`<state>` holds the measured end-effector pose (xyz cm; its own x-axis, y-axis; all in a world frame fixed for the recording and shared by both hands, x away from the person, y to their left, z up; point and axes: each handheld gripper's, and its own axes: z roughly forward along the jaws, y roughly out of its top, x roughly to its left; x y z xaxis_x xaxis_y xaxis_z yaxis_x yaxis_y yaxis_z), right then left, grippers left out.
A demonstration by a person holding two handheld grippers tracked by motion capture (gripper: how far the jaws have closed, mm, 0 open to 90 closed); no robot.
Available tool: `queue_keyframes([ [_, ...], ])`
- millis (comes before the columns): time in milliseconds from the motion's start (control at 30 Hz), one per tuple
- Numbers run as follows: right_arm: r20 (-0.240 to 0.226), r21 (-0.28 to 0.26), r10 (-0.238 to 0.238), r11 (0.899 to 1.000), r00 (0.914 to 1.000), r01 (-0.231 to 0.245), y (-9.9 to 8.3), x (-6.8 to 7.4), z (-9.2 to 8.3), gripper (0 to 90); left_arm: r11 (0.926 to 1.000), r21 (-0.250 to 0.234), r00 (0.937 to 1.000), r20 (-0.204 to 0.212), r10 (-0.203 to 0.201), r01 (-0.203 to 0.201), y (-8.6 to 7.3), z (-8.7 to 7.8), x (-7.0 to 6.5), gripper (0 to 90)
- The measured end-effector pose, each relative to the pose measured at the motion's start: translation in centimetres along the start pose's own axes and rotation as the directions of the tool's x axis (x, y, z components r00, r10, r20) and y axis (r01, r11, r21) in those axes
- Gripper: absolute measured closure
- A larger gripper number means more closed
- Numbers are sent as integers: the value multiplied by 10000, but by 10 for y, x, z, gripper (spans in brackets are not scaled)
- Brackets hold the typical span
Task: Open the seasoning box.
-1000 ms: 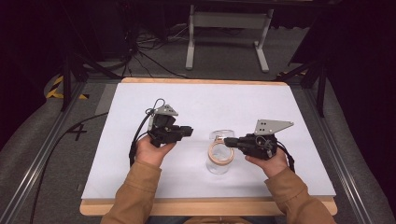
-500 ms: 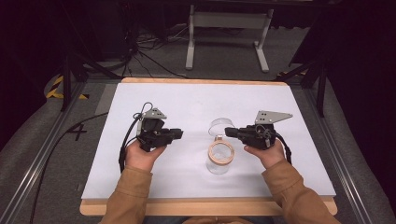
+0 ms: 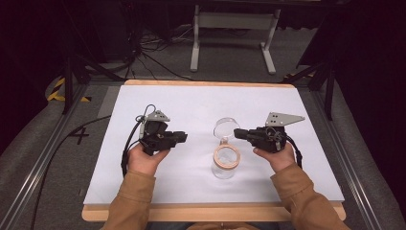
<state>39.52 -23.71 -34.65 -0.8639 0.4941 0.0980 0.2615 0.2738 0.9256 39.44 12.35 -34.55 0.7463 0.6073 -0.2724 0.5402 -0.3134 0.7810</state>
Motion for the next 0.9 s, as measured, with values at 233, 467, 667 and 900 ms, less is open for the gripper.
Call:
queue_keyframes([
  [233, -8, 56, -367, 9993, 9993, 367, 5, -1, -14, 865, 9998, 85, 9997, -156, 180, -178, 0, -4, -2, 774],
  [467, 215, 150, -350, 9993, 9992, 346, 7, -9, -27, 857, 9996, -19, 9993, -240, 282, -283, 0, -9, -1, 749],
  [667, 965, 472, -294, 9986, 9949, 249, 2, -20, -40, 838, 9997, -15, 9982, -552, 223, -224, 2, -13, 7, 730],
  [900, 2023, 661, 170, 9973, 9792, -310, -7, -39, -60, 802, 9998, 172, 9961, -874, 96, -81, 2, -14, 15, 711],
])
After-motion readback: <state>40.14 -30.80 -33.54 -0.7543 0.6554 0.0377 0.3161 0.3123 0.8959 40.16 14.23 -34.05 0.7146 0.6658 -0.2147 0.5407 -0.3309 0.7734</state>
